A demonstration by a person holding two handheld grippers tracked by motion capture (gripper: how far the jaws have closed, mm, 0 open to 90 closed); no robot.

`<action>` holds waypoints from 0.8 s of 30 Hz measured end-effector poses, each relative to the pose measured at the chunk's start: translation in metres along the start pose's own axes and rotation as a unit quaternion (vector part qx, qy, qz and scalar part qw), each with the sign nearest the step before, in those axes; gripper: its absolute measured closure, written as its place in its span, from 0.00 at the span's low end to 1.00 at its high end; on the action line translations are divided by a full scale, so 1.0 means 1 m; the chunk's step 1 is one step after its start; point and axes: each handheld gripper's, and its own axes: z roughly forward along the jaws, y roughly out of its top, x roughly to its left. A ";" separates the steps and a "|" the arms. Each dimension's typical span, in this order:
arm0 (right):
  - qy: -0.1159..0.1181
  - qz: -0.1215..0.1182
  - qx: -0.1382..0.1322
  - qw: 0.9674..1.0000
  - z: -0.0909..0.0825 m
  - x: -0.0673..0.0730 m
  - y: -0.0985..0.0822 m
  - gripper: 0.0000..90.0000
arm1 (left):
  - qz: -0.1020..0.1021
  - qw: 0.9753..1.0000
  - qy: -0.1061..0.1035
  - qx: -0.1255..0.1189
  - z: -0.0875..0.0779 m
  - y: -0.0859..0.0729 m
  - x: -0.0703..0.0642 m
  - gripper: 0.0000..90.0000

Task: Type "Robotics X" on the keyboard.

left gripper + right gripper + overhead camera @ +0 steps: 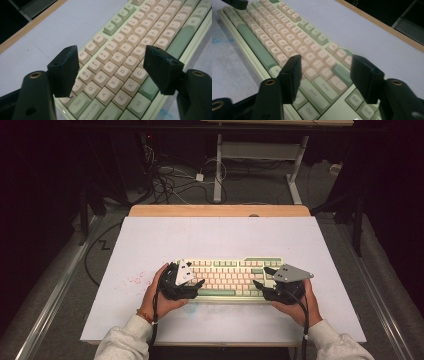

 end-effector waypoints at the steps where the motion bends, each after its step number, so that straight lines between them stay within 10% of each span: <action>1: -0.003 0.000 -0.001 1.000 0.000 0.000 0.000 0.43 | 0.001 1.000 0.002 0.000 0.000 0.000 0.000 0.28; 10: -0.019 0.009 0.002 1.000 0.003 0.001 -0.001 0.21 | 0.012 1.000 -0.002 -0.007 -0.002 0.000 -0.003 0.17; 24: -0.022 -0.007 -0.005 1.000 -0.002 0.009 0.003 0.22 | 0.026 0.999 0.002 -0.022 -0.013 -0.001 -0.006 0.16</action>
